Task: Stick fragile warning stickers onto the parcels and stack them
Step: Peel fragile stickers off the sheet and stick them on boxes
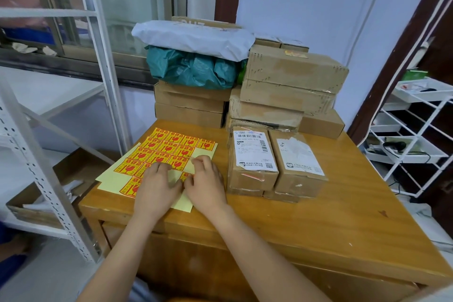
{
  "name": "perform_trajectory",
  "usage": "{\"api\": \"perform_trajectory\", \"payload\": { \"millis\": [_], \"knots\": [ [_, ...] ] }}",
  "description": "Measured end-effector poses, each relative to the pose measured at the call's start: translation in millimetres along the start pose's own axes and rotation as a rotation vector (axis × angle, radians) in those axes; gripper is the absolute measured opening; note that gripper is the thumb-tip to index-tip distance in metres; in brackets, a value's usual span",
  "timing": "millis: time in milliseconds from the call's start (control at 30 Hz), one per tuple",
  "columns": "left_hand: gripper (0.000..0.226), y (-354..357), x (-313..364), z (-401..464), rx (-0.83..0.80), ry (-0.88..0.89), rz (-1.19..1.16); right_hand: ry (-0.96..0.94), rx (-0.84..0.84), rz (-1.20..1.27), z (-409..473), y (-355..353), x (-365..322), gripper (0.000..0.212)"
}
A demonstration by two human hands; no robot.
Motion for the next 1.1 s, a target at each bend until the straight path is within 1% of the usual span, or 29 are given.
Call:
{"api": "perform_trajectory", "payload": {
  "millis": [133,200,267,333,400,433,500,600,700,767,833,933,1000,1033,1100],
  "knots": [
    [0.034,-0.5,0.8,0.0,0.005,0.030,0.002,-0.051,0.021,0.030,-13.0,-3.9,-4.5,0.050],
    [0.023,-4.4,2.8,0.4,0.077,0.086,-0.050,-0.096,0.029,0.045,-19.4,-9.4,-10.4,0.052],
    [0.016,-12.0,7.0,-1.2,0.174,0.117,-0.175,-0.143,0.036,0.056,-24.3,-17.4,-18.0,0.054],
    [0.026,-22.8,14.6,-4.4,0.217,0.027,-0.402,-0.188,0.058,0.057,-27.8,-27.0,-25.9,0.055],
    [0.035,-36.2,30.5,-4.8,0.159,-0.113,-0.692,-0.228,0.095,0.057,-31.5,-37.0,-33.8,0.055],
    [0.037,-43.6,40.3,-4.5,0.121,-0.166,-0.814,-0.252,0.117,0.057,-33.7,-41.5,-37.8,0.055],
    [0.030,-56.3,58.0,-4.7,0.066,-0.201,-0.952,-0.304,0.163,0.042,-39.1,-48.6,-44.3,0.053],
    [0.021,-68.4,77.1,-3.5,0.056,-0.173,-1.032,-0.372,0.263,-0.013,-45.5,-59.1,-48.5,0.047],
    [0.019,-74.0,90.9,-0.2,0.068,-0.185,-1.072,-0.400,0.316,0.002,-50.8,-76.2,-45.6,0.042],
    [0.019,-76.6,103.3,1.8,0.054,-0.166,-1.073,-0.419,0.388,0.038,-55.9,-93.9,-38.4,0.038],
    [0.021,-77.2,116.1,1.8,0.028,-0.131,-1.065,-0.383,0.457,0.144,-60.0,-115.0,-28.5,0.034],
    [0.023,-70.7,132.5,1.6,-0.021,-0.072,-1.009,-0.232,0.491,0.331,-59.3,-149.4,-10.0,0.028],
    [0.025,-63.8,145.3,0.5,-0.071,-0.031,-0.972,-0.095,0.466,0.418,-50.4,-167.2,6.2,0.021],
    [0.025,-60.5,151.6,0.4,-0.105,-0.007,-0.958,-0.035,0.431,0.463,-44.9,-174.7,13.7,0.021],
    [0.025,-55.3,163.1,2.3,-0.179,0.045,-0.934,0.023,0.363,0.517,-34.9,-186.2,26.6,0.018]
  ]
}}
Point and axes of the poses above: each hand's wrist, its own z-axis towards the middle knuckle, its own y-axis out of the palm, x = y × z, the point moved 2 cm from there along z, towards the middle knuckle
